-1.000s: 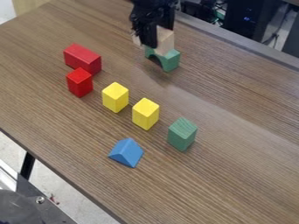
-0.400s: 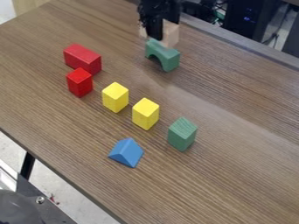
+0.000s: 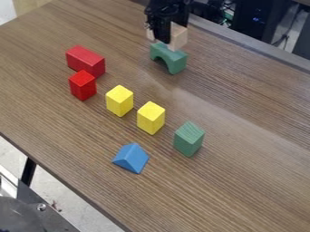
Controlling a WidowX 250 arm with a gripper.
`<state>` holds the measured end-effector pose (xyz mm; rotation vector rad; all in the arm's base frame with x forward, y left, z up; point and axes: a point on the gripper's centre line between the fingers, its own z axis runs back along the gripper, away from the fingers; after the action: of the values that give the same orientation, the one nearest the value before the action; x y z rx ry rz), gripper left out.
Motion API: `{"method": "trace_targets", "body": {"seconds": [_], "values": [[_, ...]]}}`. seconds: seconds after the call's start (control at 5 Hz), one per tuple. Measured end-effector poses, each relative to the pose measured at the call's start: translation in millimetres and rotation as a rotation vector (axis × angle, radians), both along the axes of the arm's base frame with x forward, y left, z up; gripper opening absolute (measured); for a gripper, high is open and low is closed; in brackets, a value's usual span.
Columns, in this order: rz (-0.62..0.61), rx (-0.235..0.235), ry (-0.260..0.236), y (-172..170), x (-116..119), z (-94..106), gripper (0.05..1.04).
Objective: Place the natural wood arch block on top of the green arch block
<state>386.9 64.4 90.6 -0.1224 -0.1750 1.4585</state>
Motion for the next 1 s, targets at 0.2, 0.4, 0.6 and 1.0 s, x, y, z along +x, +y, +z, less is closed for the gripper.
{"method": "trace_targets", "body": {"seconds": [0.2, 0.4, 0.6, 1.0], "values": [[-0.012, -0.002, -0.002, -1.7, 0.7, 0.4, 0.573], [-0.017, -0.002, -0.007, -2.4, 1.5, 0.6, 0.573], [-0.02, -0.002, 0.012, -2.0, 1.4, -7.8, 0.573], [-0.024, 0.005, 0.016, -1.2, 3.3, -16.1, 0.573]]}}
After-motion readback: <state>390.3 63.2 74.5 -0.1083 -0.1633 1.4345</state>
